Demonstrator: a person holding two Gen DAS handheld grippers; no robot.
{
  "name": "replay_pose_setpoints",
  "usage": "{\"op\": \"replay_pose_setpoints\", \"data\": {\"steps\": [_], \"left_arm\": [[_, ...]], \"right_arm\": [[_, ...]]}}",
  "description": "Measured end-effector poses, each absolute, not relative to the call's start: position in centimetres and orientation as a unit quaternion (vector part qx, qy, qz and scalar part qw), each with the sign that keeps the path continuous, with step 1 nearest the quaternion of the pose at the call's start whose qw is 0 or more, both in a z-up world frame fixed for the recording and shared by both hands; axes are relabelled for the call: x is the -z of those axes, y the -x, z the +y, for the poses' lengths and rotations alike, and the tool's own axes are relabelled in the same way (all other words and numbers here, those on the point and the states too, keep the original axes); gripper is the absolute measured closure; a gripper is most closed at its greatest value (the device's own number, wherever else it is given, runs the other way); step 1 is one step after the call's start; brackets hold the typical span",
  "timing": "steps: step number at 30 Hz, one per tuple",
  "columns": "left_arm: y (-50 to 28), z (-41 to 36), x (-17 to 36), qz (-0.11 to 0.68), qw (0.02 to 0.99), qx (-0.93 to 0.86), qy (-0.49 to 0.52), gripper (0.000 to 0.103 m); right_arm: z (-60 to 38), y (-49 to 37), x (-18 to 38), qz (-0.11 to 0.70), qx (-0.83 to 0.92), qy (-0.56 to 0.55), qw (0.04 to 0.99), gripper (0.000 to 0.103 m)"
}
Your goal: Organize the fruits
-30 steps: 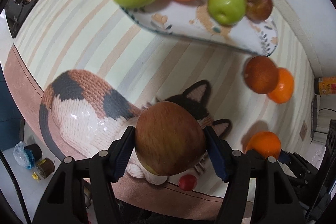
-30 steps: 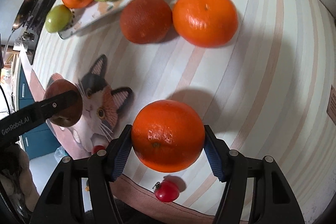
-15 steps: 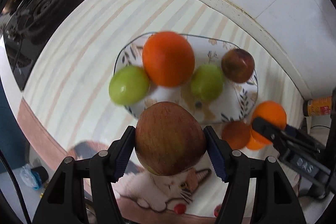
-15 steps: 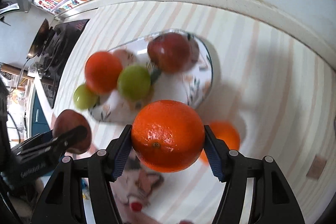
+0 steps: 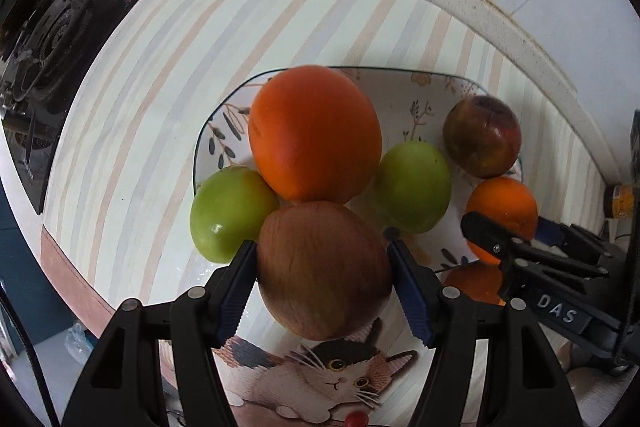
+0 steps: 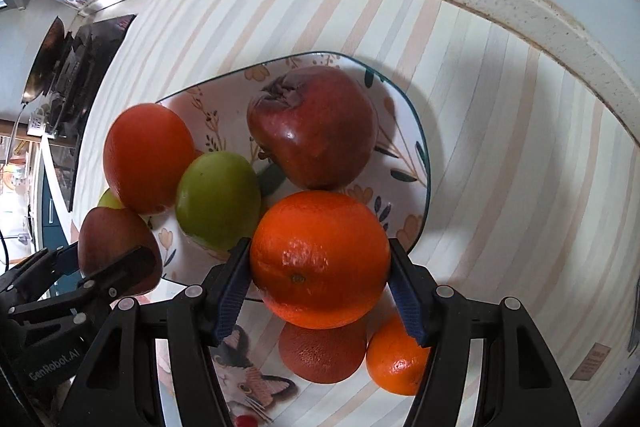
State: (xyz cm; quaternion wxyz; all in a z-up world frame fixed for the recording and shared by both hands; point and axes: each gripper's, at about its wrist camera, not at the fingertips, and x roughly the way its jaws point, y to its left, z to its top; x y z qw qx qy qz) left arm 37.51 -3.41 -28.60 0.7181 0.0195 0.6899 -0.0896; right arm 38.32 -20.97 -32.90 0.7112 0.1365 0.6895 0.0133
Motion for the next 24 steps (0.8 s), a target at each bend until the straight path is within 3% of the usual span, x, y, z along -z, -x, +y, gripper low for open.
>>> {"op": "replay_pose_setpoints", "data": {"steps": [5, 7, 9, 11, 12, 24], "left_arm": [[-37.3, -3.8, 28.9, 0.692, 0.716, 0.079, -0.039, 0.039], [-37.3, -3.8, 29.0, 0.694, 0.714, 0.078, -0.038, 0.039], [-37.3, -3.6, 28.8, 0.691, 0.718, 0.074, -0.036, 0.032], [-37.3, -3.4, 28.1, 0.681, 0.728, 0.066, -0.044, 0.017], [-37.3, -3.4, 27.8, 0.679, 0.73, 0.066, -0.042, 0.015], [-34.9, -0.6, 23.6, 0.643, 0.765, 0.046, -0.005, 0.015]], "right_arm": [[-21.1, -38.4, 33.1, 0.69, -0.013, -0.135, 0.711, 0.034], [-21.3, -38.5, 32.9, 0.689, -0.013, -0.139, 0.711, 0.018], [-21.5, -38.7, 32.5, 0.687, -0.012, -0.144, 0.712, 0.009], [-21.7, -38.7, 32.2, 0.687, -0.01, -0.142, 0.712, 0.009], [-21.9, -38.6, 31.9, 0.687, -0.008, -0.14, 0.713, 0.009], [-21.5, -35.9, 27.2, 0.656, -0.001, -0.083, 0.75, 0.008]]}}
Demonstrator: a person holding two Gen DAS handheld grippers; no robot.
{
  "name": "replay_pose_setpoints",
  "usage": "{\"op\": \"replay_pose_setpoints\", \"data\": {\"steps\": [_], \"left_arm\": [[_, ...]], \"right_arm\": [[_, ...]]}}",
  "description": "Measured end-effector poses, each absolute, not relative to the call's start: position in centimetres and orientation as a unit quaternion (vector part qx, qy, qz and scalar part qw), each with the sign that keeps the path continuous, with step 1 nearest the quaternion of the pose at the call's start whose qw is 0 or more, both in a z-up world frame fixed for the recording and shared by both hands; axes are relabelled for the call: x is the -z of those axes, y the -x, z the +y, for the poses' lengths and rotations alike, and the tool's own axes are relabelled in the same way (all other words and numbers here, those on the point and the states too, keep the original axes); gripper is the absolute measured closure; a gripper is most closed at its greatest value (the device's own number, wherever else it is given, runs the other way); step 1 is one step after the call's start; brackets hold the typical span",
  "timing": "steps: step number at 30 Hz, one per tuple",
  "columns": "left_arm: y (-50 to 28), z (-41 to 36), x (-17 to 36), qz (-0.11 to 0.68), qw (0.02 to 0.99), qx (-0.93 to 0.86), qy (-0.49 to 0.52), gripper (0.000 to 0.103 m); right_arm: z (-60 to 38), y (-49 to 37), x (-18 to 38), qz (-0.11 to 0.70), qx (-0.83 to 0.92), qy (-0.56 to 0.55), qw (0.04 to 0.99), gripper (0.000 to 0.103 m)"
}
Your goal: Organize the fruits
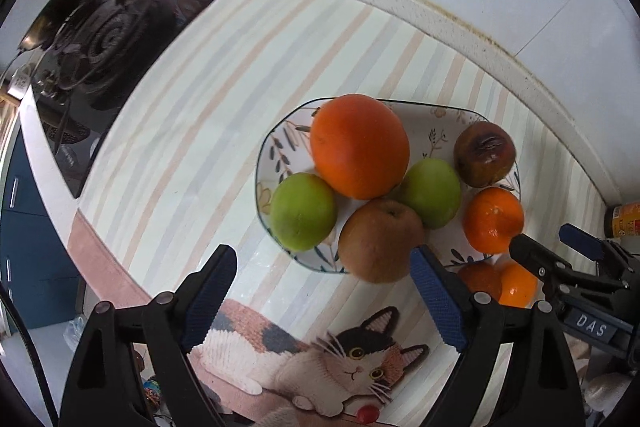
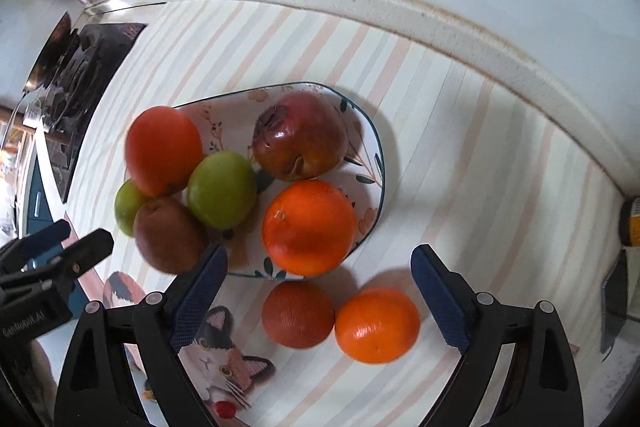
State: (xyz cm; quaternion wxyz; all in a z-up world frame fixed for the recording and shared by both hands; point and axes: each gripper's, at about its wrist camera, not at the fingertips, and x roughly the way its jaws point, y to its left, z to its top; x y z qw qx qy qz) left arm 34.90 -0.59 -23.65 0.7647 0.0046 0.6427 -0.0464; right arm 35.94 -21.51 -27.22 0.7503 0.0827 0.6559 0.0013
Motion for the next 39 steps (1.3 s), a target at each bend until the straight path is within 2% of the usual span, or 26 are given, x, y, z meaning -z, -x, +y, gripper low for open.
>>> {"op": "replay_pose_setpoints", "data": {"steps": [18, 28, 39], "left_arm": [[-25.1, 2.1, 14.6, 0.553, 0.832, 0.033, 0.023, 0.015], [-20.6, 2.6, 10.7, 0.509, 0.86, 0.035, 0.021, 0.015], [-18.7, 2.8, 9.4, 0.495, 0.868, 0.035, 0.024, 0.015]], "right_arm": [[-17.6, -27.1, 15.1, 0.56, -0.013, -0.023, 0.828, 0.005], [-17.1, -22.7, 10.7, 0.528, -0.019, -0.024, 0.849, 0.005], [-17.2, -19.9, 8.0, 0.51, -0.021, -0.036, 0.859, 0.005]]}}
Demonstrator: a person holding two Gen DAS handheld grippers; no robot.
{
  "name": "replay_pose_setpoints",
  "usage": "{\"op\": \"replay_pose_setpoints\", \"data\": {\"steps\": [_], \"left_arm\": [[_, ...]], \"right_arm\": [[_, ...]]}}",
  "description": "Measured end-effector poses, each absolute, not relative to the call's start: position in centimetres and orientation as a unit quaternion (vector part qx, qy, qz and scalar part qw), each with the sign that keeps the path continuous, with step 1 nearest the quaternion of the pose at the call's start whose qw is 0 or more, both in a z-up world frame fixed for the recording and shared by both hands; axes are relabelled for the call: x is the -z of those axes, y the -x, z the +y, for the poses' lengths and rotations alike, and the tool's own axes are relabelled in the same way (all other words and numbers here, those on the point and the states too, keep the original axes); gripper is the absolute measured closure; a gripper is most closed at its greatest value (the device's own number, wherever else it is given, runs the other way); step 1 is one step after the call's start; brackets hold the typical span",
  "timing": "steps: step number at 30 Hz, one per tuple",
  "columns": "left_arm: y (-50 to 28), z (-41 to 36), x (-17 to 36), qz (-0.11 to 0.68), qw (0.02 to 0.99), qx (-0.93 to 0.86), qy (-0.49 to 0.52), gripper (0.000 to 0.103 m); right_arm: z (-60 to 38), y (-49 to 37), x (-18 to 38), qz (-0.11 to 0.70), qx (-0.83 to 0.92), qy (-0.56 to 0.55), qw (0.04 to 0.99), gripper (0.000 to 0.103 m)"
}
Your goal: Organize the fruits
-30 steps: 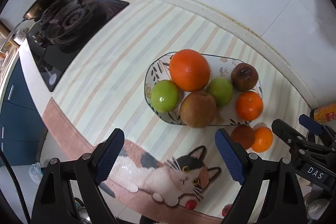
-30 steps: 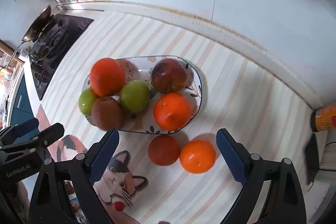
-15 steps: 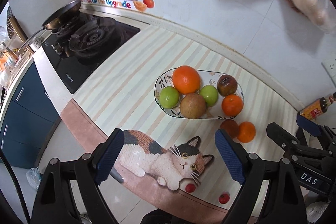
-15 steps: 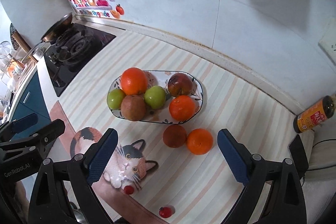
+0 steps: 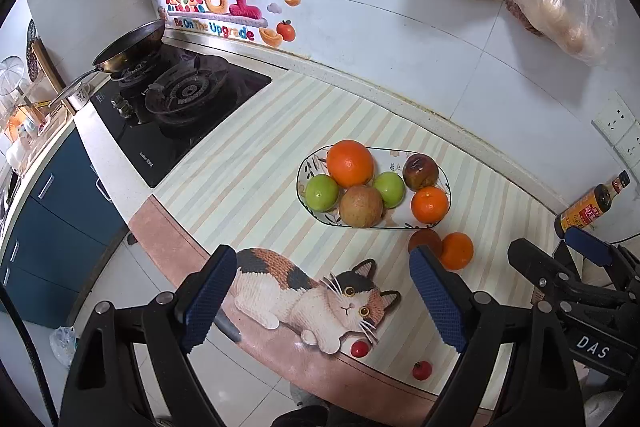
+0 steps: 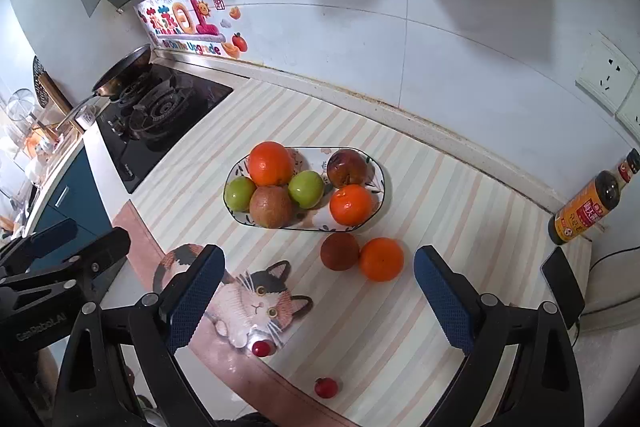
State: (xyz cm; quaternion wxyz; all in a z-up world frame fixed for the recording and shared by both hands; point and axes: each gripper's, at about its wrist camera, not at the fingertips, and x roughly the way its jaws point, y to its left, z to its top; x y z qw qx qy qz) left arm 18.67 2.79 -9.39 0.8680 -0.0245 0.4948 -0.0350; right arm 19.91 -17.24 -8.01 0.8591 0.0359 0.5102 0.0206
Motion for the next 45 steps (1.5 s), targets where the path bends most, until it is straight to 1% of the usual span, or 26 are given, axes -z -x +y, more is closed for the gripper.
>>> {"op": "replay_pose_setpoints", "data": {"steps": [9, 10, 11, 14, 17, 20, 21, 23, 25, 27, 29, 30, 31, 34, 41, 42, 43, 44, 45], "left_arm": [[-19.6, 2.1, 10.2, 0.506, 0.861, 0.039, 0.018, 0.014], [-19.9, 1.9, 10.5, 0.511, 0.859, 0.04, 0.017, 0.004], [-20.3, 1.6, 11.0, 0.517, 0.855, 0.04, 0.015, 0.0], [-21.5, 1.0, 12.5, 0.527, 0.849, 0.035, 0.01, 0.0], [-23.1, 0.1, 14.6, 0.545, 0.838, 0.031, 0.005, 0.0], [-24.8, -1.0, 17.2, 0.563, 0.826, 0.03, -0.005, 0.0], [-25.5, -1.5, 18.2, 0.573, 0.819, 0.029, -0.008, 0.0], [-26.5, -2.5, 20.0, 0.589, 0.807, 0.033, -0.011, 0.0], [-27.3, -3.4, 21.5, 0.603, 0.797, 0.037, -0.016, 0.0], [-27.8, -4.0, 22.6, 0.614, 0.788, 0.043, -0.013, 0.0], [-28.3, -4.7, 23.8, 0.628, 0.777, 0.052, -0.007, 0.0], [-28.5, -5.1, 24.3, 0.633, 0.772, 0.055, -0.003, 0.0], [-28.7, -5.5, 24.8, 0.638, 0.768, 0.058, -0.001, 0.0], [-29.3, -7.1, 26.1, 0.653, 0.753, 0.08, -0.001, 0.0], [-30.8, -11.3, 29.0, 0.684, 0.719, 0.126, 0.016, 0.001], [-31.0, -11.8, 29.5, 0.687, 0.715, 0.131, 0.014, 0.001], [-31.4, -12.8, 30.2, 0.692, 0.708, 0.136, 0.013, 0.006], [-31.5, -13.4, 30.7, 0.695, 0.705, 0.14, 0.01, 0.016], [-31.7, -13.9, 31.0, 0.697, 0.702, 0.145, 0.007, 0.023]], "right_arm": [[-18.0, -20.3, 8.6, 0.516, -0.025, -0.058, 0.854, 0.005], [-18.2, -20.5, 8.9, 0.518, -0.025, -0.063, 0.853, 0.005], [-18.6, -20.8, 9.3, 0.521, -0.026, -0.073, 0.85, 0.005], [-19.9, -21.7, 10.8, 0.532, -0.029, -0.099, 0.841, 0.003], [-22.4, -23.2, 14.0, 0.556, -0.023, -0.14, 0.819, 0.003], [-25.4, -24.7, 19.1, 0.586, -0.018, -0.197, 0.785, 0.003], [-26.6, -25.3, 21.7, 0.602, -0.005, -0.214, 0.769, 0.003], [-28.2, -26.2, 25.5, 0.622, 0.007, -0.249, 0.742, 0.007], [-29.4, -26.9, 28.8, 0.638, 0.014, -0.288, 0.714, 0.02], [-30.0, -27.5, 31.8, 0.651, 0.014, -0.325, 0.686, 0.022], [-30.1, -27.9, 33.4, 0.654, 0.03, -0.319, 0.685, 0.023], [-30.1, -28.1, 34.0, 0.655, 0.031, -0.315, 0.686, 0.025], [-30.1, -28.2, 34.6, 0.661, 0.033, -0.314, 0.681, 0.036], [-30.1, -28.1, 35.3, 0.657, 0.029, -0.316, 0.684, 0.037], [-32.3, -25.0, 34.4, 0.659, 0.055, -0.296, 0.69, 0.037], [-32.7, -24.5, 34.3, 0.66, 0.058, -0.295, 0.689, 0.037], [-33.1, -24.0, 34.2, 0.66, 0.063, -0.295, 0.688, 0.037], [-33.6, -23.7, 34.2, 0.661, 0.067, -0.295, 0.686, 0.037], [-34.1, -23.4, 34.2, 0.66, 0.068, -0.3, 0.685, 0.037]]}}
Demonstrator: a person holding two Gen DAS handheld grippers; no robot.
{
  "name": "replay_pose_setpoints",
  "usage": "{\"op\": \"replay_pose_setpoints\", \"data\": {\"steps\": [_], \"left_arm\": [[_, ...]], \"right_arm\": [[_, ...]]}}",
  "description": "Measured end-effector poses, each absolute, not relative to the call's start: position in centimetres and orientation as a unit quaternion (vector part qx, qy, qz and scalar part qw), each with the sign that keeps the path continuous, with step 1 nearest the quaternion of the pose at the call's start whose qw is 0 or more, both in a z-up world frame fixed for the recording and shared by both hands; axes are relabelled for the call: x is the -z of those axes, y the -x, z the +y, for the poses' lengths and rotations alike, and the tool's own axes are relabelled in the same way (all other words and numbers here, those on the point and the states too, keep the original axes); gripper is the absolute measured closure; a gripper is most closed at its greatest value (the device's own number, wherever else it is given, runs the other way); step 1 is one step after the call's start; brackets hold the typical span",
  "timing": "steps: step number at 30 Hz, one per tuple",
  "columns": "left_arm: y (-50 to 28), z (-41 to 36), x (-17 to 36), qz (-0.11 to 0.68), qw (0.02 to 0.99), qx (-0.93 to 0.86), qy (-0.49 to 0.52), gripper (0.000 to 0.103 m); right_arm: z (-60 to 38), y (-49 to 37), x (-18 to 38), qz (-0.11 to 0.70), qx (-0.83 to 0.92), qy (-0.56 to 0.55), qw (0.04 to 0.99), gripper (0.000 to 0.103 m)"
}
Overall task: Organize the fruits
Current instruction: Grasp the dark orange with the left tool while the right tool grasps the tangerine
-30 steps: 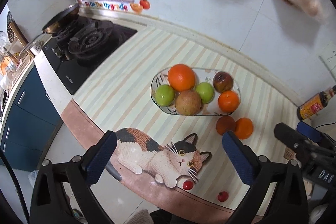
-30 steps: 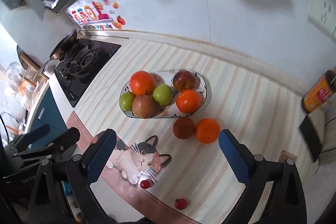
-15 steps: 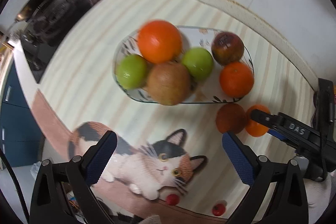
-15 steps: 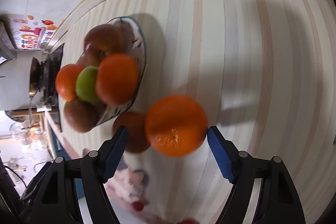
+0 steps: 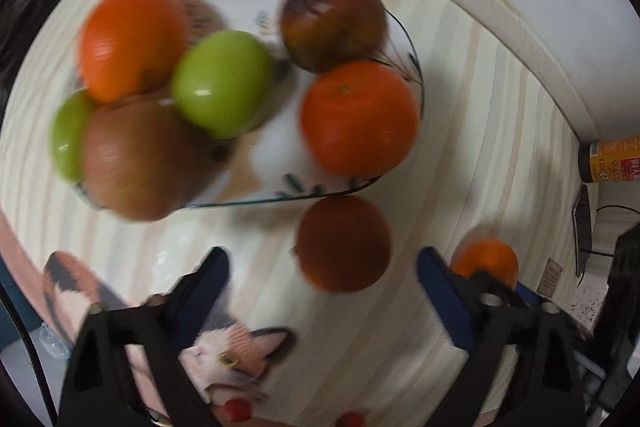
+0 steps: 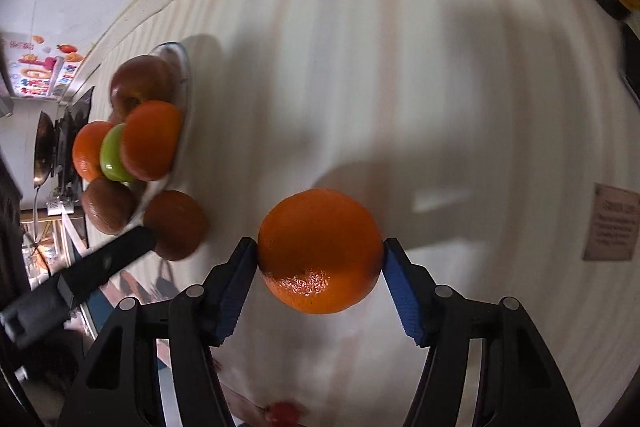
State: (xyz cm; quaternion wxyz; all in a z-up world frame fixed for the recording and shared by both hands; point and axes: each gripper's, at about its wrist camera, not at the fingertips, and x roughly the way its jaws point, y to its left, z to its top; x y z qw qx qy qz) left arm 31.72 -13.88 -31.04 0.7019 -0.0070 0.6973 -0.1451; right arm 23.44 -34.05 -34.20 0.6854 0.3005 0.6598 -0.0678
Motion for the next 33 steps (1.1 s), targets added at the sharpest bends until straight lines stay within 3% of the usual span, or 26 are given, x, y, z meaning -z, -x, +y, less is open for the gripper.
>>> {"op": "replay_pose_setpoints", "data": {"steps": [1, 2, 8, 18, 33], "left_arm": [[-31.8, -14.5, 31.6, 0.702, 0.697, 0.147, 0.002, 0.039], [-31.8, -14.8, 31.9, 0.704, 0.694, 0.153, 0.002, 0.049], [-30.2, -14.4, 31.5, 0.692, 0.703, 0.163, -0.021, 0.05], [-25.9, -7.5, 32.6, 0.709, 0.692, 0.133, -0.018, 0.051], [-26.4, -6.1, 32.8, 0.703, 0.7, 0.123, 0.005, 0.05]], "right_arm": [[-34.5, -23.0, 34.3, 0.657, 0.068, -0.311, 0.683, 0.037], [-34.5, -23.0, 34.4, 0.657, 0.069, -0.315, 0.682, 0.037], [-33.1, -23.5, 34.3, 0.659, 0.056, -0.31, 0.683, 0.037], [-25.8, -24.1, 34.9, 0.699, -0.033, -0.242, 0.672, 0.036], [-25.6, -23.4, 35.8, 0.713, -0.039, -0.221, 0.664, 0.035]]}}
